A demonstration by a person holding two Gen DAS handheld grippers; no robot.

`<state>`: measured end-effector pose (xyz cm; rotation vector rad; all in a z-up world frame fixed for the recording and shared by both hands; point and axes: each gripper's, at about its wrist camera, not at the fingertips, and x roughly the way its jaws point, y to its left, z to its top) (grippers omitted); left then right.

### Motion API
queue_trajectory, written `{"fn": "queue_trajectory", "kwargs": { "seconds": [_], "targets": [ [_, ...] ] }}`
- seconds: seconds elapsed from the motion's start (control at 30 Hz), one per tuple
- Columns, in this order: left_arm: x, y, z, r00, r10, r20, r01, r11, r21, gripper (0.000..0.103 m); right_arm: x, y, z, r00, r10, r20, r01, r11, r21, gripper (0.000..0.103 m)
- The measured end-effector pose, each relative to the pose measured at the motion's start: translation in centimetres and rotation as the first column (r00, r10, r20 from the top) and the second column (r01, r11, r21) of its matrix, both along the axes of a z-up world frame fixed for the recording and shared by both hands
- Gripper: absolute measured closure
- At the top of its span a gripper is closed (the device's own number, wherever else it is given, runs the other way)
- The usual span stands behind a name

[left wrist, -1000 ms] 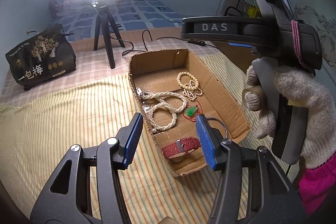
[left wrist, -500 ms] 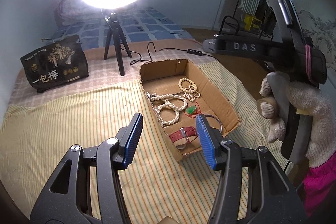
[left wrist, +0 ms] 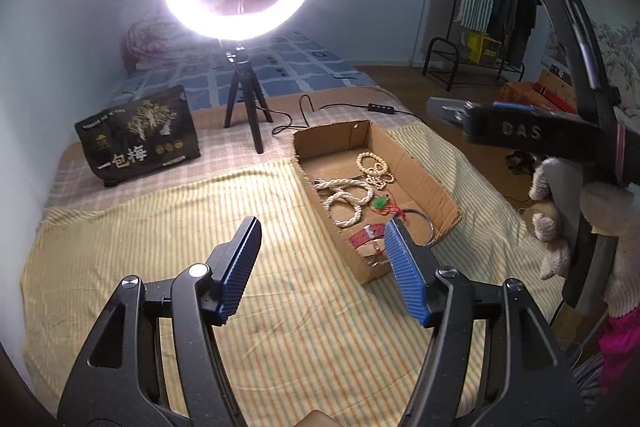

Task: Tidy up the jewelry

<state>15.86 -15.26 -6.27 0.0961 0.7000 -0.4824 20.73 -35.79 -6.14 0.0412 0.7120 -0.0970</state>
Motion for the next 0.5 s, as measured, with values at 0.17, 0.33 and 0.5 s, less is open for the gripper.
{"fn": "queue_trajectory", "kwargs": {
  "seconds": [0.17,0.33,0.5],
  "targets": [
    [-0.3,2.6,0.7,0.999,0.036,0.006,-0.036,0.999,-0.013,0.037,-1.6,0.5,-0.5,1.000,0.026,-0.009,-0.026,0.999,0.022,0.000],
    [-0.5,5.4,0.8,0.996,0.085,0.002,-0.085,0.996,-0.042,0.037,-3.3,1.6,-1.3,0.998,0.053,-0.025,-0.053,0.999,0.009,0.000],
    [-1.2,7.0,0.8,0.994,0.107,0.008,-0.106,0.993,-0.049,0.037,-5.1,2.8,-1.3,0.998,0.053,-0.020,-0.053,0.999,-0.005,0.000]
  ]
}}
